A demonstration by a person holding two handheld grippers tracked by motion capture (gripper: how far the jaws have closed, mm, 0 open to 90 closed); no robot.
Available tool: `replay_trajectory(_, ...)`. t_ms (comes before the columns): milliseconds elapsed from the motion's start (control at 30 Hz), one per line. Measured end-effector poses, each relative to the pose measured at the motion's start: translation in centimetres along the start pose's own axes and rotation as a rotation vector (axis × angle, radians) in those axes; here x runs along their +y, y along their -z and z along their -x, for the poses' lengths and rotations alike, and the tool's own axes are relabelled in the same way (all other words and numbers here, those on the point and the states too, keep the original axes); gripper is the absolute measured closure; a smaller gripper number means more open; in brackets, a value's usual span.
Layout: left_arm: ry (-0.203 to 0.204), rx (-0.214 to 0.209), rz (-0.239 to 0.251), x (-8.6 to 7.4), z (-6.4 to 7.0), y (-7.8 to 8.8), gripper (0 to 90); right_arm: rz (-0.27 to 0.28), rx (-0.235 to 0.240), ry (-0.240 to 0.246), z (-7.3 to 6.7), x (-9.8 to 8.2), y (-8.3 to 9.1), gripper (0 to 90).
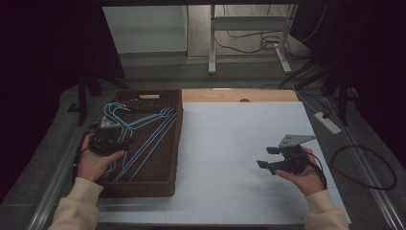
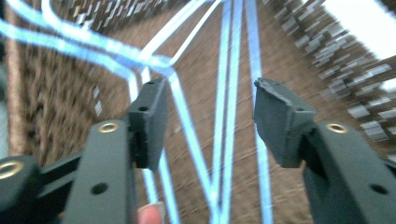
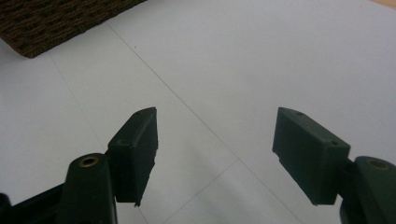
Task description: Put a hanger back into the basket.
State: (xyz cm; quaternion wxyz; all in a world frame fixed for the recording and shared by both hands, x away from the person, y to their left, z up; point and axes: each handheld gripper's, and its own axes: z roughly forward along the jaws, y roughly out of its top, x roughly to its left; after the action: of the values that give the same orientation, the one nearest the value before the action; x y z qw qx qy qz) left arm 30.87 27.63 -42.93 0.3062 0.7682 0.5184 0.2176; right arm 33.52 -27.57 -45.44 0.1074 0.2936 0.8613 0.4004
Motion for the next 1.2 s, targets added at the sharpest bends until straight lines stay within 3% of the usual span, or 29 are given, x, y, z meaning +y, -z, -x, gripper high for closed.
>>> replay_trajectory(133, -0.013, -0.087, 0.123, 0.1, 1.4, 2.5, 38.5, 0.0, 0.006, -0.004, -0.1, -0.1, 0.0, 31.7)
replay_trajectory(233, -0.026, -0.14, 0.175, -0.2, 2.3, 3.6, 37.0, 0.017, 0.007, -0.01, -0.2, -0.3, 0.2, 31.7)
replay_trajectory(400, -0.056, -0.188, 0.221, -1.0, 3.6, 4.3, 35.3, 0.068, 0.008, -0.047, -0.4, -0.9, 0.7, 31.8)
replay_trajectory(633, -0.053, -0.262, 0.295, -2.4, 5.2, 4.7, 34.6, 0.139, -0.002, -0.09, -0.7, -1.7, 1.8, 32.0)
replay_trajectory(800, -0.06, -0.279, 0.32, -3.5, 6.7, 4.7, 34.3, 0.153, -0.028, -0.095, -1.0, -2.7, 2.1, 32.1)
replay_trajectory(1200, -0.074, -0.306, 0.276, -4.7, 8.3, 3.3, 33.5, 0.164, -0.065, -0.095, -0.9, -4.1, 2.4, 31.9)
